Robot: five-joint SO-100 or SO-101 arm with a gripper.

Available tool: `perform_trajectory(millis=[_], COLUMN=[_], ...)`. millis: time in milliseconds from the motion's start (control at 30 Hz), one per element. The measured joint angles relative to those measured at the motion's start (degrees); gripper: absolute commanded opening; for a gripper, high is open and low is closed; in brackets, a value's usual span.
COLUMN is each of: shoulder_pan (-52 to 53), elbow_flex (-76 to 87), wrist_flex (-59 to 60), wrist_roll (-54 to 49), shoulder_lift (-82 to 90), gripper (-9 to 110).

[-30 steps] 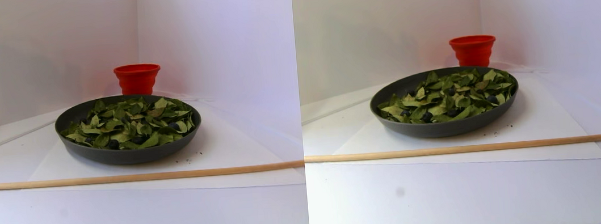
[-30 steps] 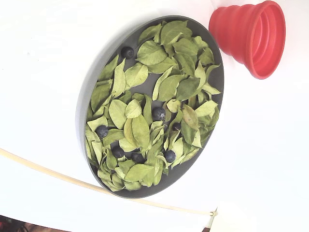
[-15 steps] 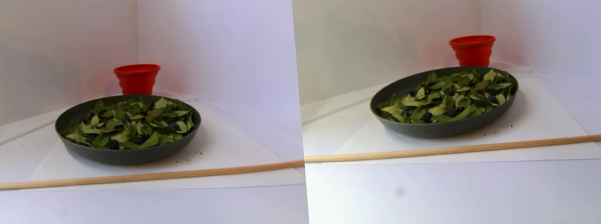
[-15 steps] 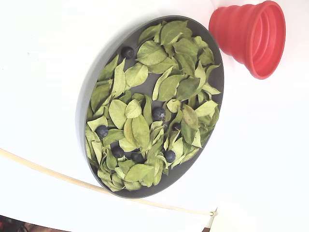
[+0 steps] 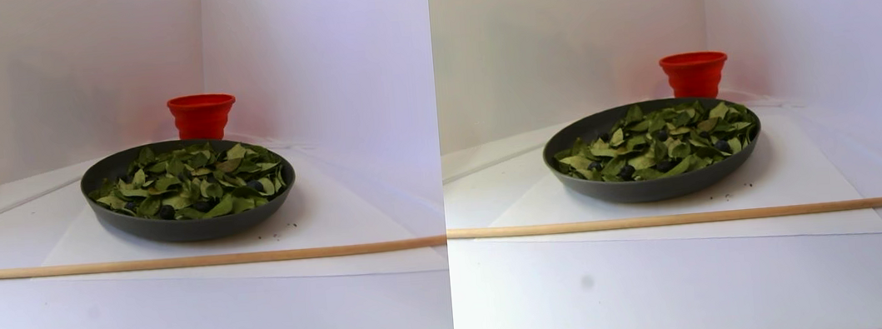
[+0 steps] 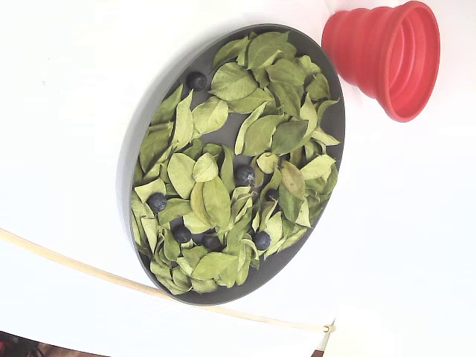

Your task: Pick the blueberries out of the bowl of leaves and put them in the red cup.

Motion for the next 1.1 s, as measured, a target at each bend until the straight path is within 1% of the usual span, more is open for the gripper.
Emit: perform_trajectory(millis=[167,400,633,733,800,933,1100], shoulder_pan=[-3.08,-3.08,-2.29,-1.76,-2.11,-0.97,-0.44], elbow_flex=[0.00,-1.58,-3.52,-15.12,-19.34,-21.18,-19.60], wrist_flex=[0.09,1.14,1.93,3.87,4.04,4.31,2.20], wrist_roll=[-0.44,-0.44,-0.79,-3.34,-3.78,-7.29,-12.48], shoulder_lift=[-5.98,-12.13,-13.36,-19.16,-22.85,-25.31,-27.60], gripper=[10,10,10,10,10,10,10])
